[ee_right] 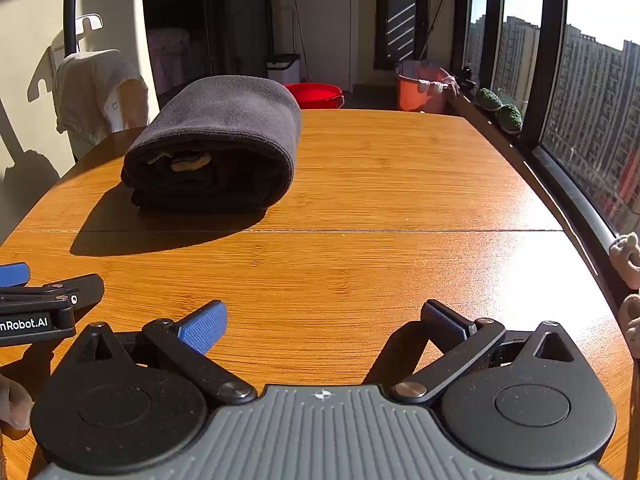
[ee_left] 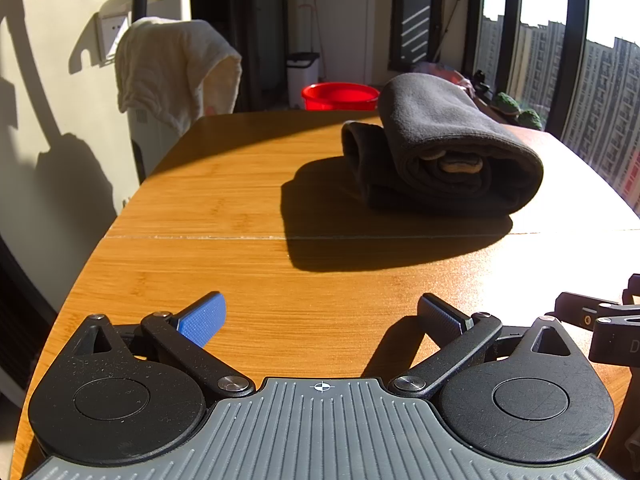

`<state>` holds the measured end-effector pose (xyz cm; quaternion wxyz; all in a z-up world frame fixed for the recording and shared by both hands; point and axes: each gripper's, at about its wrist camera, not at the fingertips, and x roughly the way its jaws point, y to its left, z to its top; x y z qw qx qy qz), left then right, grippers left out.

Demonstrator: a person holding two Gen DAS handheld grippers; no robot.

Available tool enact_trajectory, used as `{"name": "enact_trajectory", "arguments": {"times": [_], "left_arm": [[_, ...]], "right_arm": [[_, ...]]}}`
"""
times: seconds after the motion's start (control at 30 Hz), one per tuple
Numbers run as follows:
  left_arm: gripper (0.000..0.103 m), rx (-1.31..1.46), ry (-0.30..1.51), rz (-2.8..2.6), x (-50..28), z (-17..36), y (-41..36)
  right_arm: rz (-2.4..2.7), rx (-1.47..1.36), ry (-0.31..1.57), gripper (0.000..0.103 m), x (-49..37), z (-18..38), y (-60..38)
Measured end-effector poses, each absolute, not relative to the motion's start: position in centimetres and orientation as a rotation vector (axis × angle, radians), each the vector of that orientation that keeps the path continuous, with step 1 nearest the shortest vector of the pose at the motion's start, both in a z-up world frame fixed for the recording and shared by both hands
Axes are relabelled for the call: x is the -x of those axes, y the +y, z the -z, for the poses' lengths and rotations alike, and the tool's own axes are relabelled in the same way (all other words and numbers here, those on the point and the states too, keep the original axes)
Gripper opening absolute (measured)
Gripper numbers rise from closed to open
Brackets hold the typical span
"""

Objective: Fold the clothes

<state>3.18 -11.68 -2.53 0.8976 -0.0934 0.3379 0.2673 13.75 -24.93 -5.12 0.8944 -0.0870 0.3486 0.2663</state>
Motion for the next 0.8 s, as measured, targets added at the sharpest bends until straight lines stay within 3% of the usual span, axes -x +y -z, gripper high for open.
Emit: {"name": "enact_trajectory", "arguments": {"times": [0.8], "left_arm": [[0.103,0.194,0.700,-0.554,-3.16,2.54,-11.68]], "right_arm": [[-0.590,0.201,0.721,0.103,-13.54,5.09,-25.01]]}}
